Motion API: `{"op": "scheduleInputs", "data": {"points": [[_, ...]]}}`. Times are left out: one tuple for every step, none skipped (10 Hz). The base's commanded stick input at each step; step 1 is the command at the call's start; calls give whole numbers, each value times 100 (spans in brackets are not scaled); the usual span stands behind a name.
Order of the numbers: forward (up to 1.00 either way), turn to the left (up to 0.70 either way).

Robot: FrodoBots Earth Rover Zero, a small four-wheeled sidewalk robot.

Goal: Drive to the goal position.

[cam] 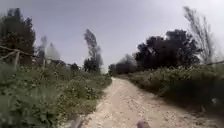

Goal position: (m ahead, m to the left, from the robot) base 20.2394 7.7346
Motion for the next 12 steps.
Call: {"op": "scheduleInputs", "data": {"points": [[100, -30], [100, -12], [100, 0], [100, 0], [100, 0], [100, 0], [100, 0], [100, 0], [100, 0], [100, 0], [100, 0], [100, -24]]}}
